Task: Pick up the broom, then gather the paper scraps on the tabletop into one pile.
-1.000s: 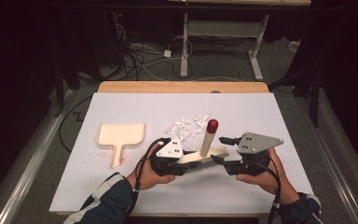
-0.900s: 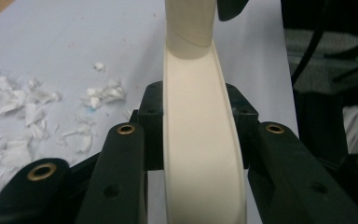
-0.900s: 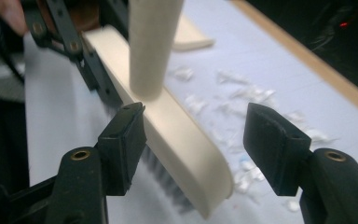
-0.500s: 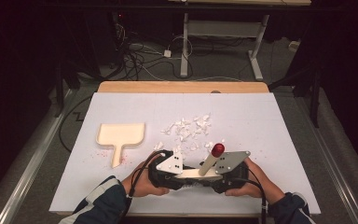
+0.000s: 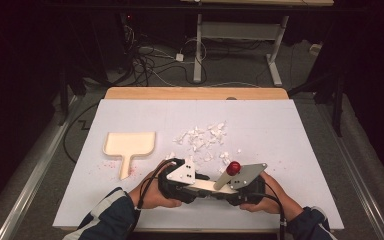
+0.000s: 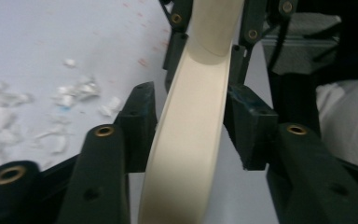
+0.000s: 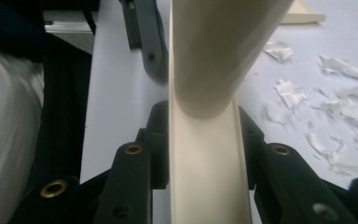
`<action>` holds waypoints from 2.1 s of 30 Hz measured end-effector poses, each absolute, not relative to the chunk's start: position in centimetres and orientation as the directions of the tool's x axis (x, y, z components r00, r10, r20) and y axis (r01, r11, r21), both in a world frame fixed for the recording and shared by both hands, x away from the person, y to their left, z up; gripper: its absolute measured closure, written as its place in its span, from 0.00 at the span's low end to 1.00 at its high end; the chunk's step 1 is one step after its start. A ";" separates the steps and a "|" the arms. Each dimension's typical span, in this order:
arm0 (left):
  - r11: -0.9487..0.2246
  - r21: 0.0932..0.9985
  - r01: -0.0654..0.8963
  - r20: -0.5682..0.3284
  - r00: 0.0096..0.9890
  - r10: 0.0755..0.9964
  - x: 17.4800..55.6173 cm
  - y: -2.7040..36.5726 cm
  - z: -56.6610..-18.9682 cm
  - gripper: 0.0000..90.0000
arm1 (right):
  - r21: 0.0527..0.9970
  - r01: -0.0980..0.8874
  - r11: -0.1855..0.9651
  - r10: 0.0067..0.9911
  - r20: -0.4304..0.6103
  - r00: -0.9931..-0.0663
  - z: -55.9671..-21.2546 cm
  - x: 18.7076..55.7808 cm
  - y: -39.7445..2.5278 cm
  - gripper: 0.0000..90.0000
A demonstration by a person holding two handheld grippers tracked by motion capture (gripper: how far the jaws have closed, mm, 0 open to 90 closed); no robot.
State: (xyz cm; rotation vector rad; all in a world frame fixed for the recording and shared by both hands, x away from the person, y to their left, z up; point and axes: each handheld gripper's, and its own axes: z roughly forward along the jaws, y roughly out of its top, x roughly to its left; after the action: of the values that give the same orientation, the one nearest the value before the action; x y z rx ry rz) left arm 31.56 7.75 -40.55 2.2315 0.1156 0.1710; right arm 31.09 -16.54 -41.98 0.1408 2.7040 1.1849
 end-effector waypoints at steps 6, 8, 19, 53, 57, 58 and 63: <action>-0.593 0.804 0.044 0.187 0.928 0.322 31.5 10.1 -39.5 0.37 | 0.765 0.089 0.638 0.299 -0.140 -0.944 -40.9 31.6 -17.8 0.75; -0.583 0.811 0.059 0.198 0.909 0.367 31.5 11.1 -39.5 0.36 | 0.774 0.096 0.625 0.322 -0.143 -0.936 -40.6 31.6 -18.2 0.75; -0.495 0.850 0.179 0.201 0.758 0.620 31.4 18.4 -40.7 0.28 | 0.810 0.145 0.569 0.454 -0.162 -0.876 -39.3 31.5 -20.4 0.75; -0.496 0.749 0.439 0.173 0.593 0.786 30.3 23.3 -45.4 0.24 | 0.875 0.228 0.427 0.731 -0.186 -0.657 -38.5 32.9 -24.7 0.75; -0.476 0.750 0.460 0.184 0.546 0.818 30.3 23.3 -45.2 0.24 | 0.873 0.230 0.429 0.746 -0.199 -0.635 -38.6 32.9 -24.8 0.75; -0.468 0.753 0.463 0.180 0.540 0.822 30.2 23.4 -45.2 0.24 | 0.873 0.225 0.433 0.748 -0.209 -0.630 -38.7 33.0 -24.8 0.75; -0.437 0.763 0.477 0.150 0.527 0.837 30.3 23.5 -45.2 0.24 | 0.861 0.236 0.451 0.760 -0.232 -0.607 -39.1 33.6 -25.2 0.75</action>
State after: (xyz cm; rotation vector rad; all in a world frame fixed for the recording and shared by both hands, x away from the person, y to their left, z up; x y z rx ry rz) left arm 30.26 23.45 -45.19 2.0961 1.0614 0.6901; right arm 33.59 -25.16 -39.06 0.8283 2.0904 1.1056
